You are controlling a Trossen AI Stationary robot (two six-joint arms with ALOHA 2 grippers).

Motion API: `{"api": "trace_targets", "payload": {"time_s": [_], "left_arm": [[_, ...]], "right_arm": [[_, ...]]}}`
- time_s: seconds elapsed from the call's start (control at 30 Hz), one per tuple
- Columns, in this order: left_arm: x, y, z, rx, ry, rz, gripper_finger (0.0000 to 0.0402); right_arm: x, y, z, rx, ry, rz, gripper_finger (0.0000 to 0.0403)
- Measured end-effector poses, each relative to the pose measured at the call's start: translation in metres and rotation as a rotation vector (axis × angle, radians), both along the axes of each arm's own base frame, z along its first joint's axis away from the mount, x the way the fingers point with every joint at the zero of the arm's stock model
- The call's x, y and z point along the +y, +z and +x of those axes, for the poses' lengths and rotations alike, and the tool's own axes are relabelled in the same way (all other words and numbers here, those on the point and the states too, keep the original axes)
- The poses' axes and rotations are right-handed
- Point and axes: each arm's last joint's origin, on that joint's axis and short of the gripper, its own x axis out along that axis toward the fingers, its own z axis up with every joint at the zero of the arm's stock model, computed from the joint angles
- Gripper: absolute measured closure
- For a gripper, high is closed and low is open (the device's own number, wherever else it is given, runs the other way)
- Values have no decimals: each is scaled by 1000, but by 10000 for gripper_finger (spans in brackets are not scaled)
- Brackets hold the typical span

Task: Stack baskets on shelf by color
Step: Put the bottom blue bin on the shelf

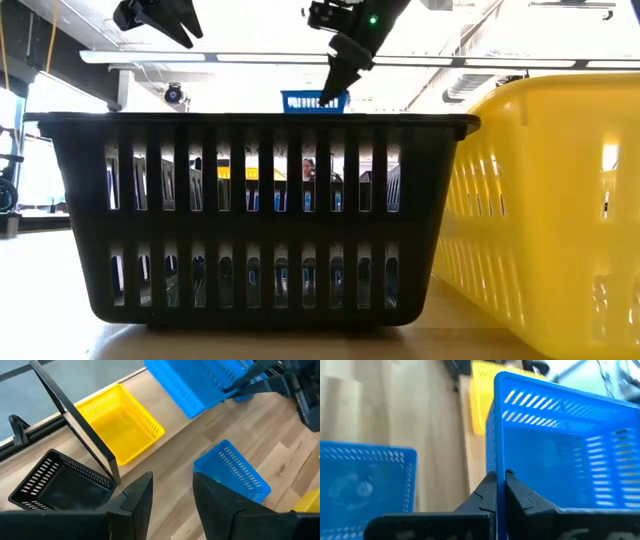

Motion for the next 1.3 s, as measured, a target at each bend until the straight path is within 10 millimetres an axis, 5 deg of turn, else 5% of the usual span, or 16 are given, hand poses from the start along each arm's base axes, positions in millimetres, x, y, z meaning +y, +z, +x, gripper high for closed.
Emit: {"api": "trace_targets", "payload": {"time_s": [0.6, 1.3], "left_arm": [[0, 0, 0, 1, 4, 3, 272], [1, 0, 0, 3, 23, 26, 273]], "right_arm": [[-42, -59, -14, 36, 41, 51, 403], [-66, -76, -23, -20, 82, 152, 403]]}}
